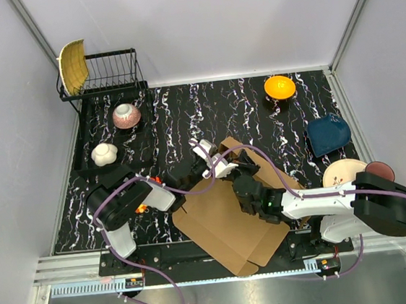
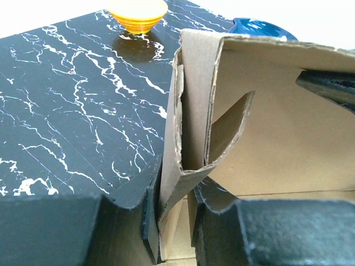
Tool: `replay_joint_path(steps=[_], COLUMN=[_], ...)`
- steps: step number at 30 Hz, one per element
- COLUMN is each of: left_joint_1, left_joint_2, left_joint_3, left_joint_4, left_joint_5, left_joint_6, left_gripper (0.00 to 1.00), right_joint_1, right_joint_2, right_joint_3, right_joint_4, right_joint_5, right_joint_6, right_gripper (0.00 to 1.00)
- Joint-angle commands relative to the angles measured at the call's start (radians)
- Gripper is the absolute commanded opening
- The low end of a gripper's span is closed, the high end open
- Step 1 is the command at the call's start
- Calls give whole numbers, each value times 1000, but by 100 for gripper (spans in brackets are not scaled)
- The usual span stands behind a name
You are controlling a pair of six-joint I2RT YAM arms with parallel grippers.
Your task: Fold the paper box
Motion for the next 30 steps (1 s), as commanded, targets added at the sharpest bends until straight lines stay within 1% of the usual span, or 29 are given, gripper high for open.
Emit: replay_joint_path(steps=[1,2,4,5,7,8,12,14,16,19,24,30], left_joint_1=[13,15,13,12,7,6,0,-5,-6,-10,-13,-13], left_joint_2=[12,4,-7,-19,-33,-45,-73,-85,-91,-94,-99,-113], left_joint_3=[46,43,35,32,25,23,17,23,28,26,25,5], left_joint_4=[385,382,360,349,317,308,262,239,214,205,199,202], left_joint_5=[-9,-14,-39,-45,-81,-91,-126,-140,-152,-164,-178,-181], left_joint_6=[-33,-34,-31,-21,-7,7,44,59,64,65,65,64], left_gripper=[0,0,0,0,0,0,0,0,0,0,0,0], right_joint_1=[30,30,30,30,30,30,33,34,40,48,49,49], right_joint_2=[30,29,18,13,-14,-25,-80,-96,-120,-172,-250,-254], right_joint_3=[-24,-21,-12,-5,13,19,57,85,114,148,176,157], right_joint_4=[-120,-119,-120,-123,-151,-159,-203,-254,-309,-378,-430,-446], right_joint_5=[-168,-160,-153,-156,-159,-162,-176,-192,-199,-209,-234,-197], right_joint_6=[168,168,166,166,180,180,189,207,223,246,238,226], right_gripper=[0,3,11,24,36,45,57,62,69,76,79,81])
